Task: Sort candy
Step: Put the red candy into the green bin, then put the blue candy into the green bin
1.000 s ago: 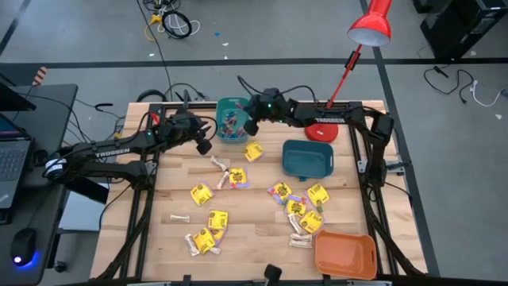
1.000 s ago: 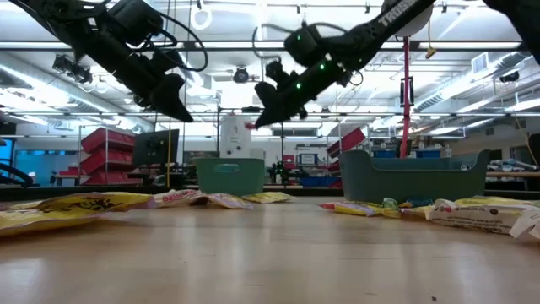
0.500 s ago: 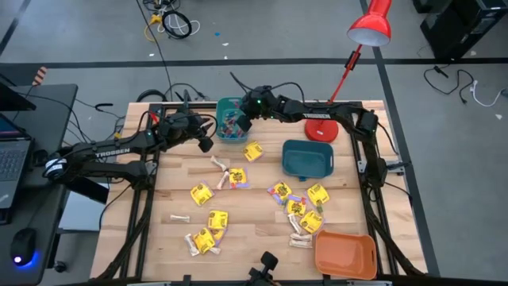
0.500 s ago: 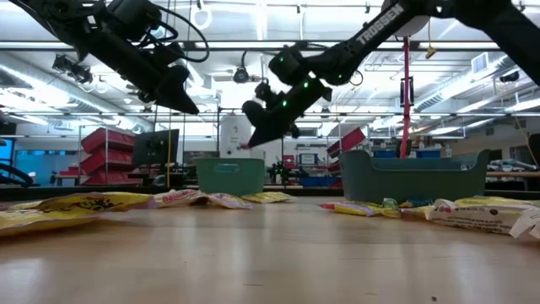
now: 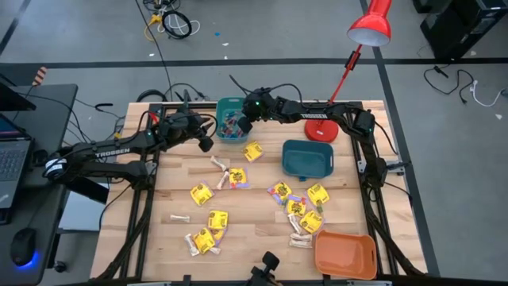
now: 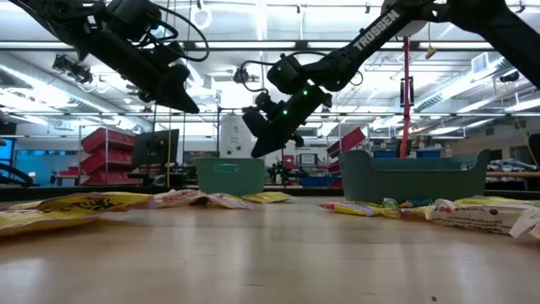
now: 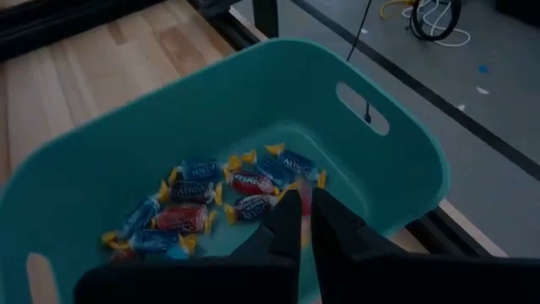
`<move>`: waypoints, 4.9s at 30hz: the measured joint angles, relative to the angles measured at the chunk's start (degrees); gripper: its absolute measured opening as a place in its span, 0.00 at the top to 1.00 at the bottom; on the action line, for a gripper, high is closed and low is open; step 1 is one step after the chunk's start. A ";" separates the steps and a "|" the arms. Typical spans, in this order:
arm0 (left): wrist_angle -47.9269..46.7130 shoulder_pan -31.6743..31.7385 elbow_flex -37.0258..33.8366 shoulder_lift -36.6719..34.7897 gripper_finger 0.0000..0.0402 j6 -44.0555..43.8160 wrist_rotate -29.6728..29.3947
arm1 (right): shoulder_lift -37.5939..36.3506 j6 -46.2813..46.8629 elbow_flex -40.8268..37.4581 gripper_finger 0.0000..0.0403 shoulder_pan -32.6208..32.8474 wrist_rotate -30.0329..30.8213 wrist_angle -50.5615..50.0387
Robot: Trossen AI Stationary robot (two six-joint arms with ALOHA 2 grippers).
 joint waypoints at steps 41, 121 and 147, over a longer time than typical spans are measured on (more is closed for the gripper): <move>-25.44 -8.96 -0.02 0.00 0.77 3.42 39.12 | -17.94 -17.61 -0.07 1.00 29.05 -14.01 -51.82; -16.35 -9.40 -0.02 0.01 0.77 4.72 22.93 | -17.80 7.80 -27.03 1.00 45.89 15.87 -46.14; -16.28 -9.40 -0.02 0.02 0.77 4.50 22.94 | -17.84 -21.18 -29.47 0.71 43.12 19.64 -40.04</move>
